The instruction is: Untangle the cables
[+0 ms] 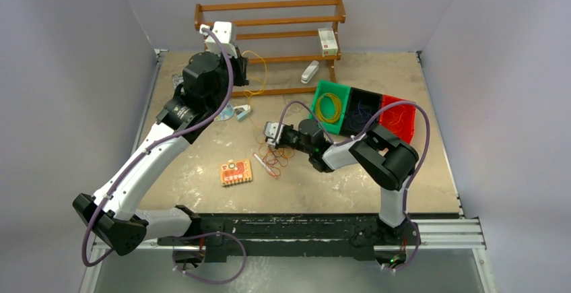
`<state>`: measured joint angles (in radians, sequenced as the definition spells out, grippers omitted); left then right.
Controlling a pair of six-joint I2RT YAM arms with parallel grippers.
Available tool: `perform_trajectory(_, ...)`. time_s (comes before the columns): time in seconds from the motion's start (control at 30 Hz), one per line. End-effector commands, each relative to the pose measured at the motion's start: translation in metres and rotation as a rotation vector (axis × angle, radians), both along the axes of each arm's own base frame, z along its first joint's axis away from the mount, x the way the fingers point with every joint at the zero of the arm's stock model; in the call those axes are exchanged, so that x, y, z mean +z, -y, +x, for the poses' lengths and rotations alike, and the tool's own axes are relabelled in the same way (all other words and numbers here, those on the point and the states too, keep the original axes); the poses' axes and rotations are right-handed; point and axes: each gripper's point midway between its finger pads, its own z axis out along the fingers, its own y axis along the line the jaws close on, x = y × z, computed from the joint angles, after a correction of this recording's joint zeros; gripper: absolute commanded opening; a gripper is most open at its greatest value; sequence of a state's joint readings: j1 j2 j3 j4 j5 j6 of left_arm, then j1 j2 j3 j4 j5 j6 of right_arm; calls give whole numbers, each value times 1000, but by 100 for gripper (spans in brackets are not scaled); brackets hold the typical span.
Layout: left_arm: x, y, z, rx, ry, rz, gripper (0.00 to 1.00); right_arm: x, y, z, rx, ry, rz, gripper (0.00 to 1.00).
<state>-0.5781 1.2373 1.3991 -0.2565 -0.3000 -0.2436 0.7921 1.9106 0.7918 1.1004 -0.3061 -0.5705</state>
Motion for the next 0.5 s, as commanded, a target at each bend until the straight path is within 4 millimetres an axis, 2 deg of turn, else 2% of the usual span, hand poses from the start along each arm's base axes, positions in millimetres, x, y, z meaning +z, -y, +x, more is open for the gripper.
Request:
perform_trajectory(0.0, 32, -8, -7, 14, 76, -52, 0, 38, -9, 12, -22, 73, 69, 16)
perform_trajectory(0.07, 30, -9, -7, 18, 71, -48, 0, 47, -9, 11, -26, 73, 90, 6)
perform_trajectory(0.13, 28, -11, -7, 28, 69, -44, 0, 62, -6, 11, -39, 83, 125, 0)
perform_trajectory(0.37, 22, -22, -9, 71, 61, -29, 0, 143, 12, -1, -73, 151, 282, 0)
perform_trajectory(0.47, 20, -22, -9, 74, 58, -27, 0, 169, 23, 0, -111, 176, 319, 0)
